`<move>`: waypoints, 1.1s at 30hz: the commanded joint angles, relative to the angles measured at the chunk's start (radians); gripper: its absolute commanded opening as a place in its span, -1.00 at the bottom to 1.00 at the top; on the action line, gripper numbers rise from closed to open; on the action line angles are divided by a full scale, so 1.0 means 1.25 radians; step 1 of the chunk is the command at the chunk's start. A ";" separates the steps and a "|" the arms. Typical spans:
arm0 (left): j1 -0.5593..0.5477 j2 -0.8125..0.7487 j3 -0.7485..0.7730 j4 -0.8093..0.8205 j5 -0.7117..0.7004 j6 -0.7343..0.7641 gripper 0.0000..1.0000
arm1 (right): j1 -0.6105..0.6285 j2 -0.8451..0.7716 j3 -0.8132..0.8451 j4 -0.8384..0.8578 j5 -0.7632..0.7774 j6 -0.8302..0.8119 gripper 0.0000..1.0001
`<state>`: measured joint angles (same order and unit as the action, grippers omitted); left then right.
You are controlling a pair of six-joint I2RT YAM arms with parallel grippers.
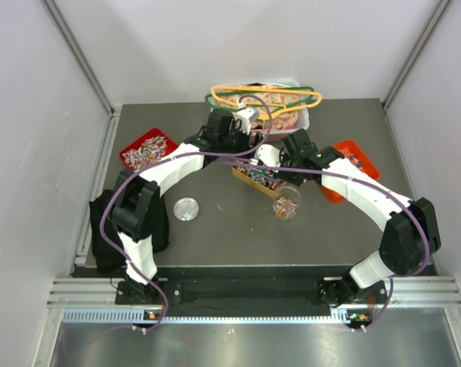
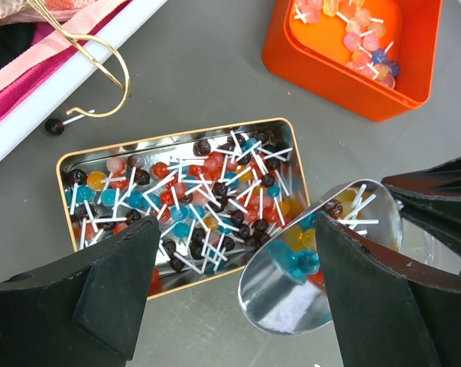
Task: Pack the candies
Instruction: Scoop the fake candies from the storage box.
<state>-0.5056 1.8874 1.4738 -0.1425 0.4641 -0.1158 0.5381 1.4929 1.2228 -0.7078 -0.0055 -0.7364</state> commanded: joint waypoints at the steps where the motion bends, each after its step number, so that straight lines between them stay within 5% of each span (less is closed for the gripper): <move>1: 0.317 -0.030 -0.051 -0.014 0.028 -0.019 0.74 | -0.181 -0.572 0.000 -0.347 0.117 -0.021 -1.00; 33: 0.240 0.022 0.015 0.021 0.031 -0.077 0.76 | -0.095 -0.373 0.057 -0.272 0.165 -0.017 -1.00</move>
<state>-0.5117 1.8942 1.5085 -0.0971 0.4858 -0.1902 0.5446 1.4815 1.2327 -0.7017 0.0444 -0.7322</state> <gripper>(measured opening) 0.884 0.080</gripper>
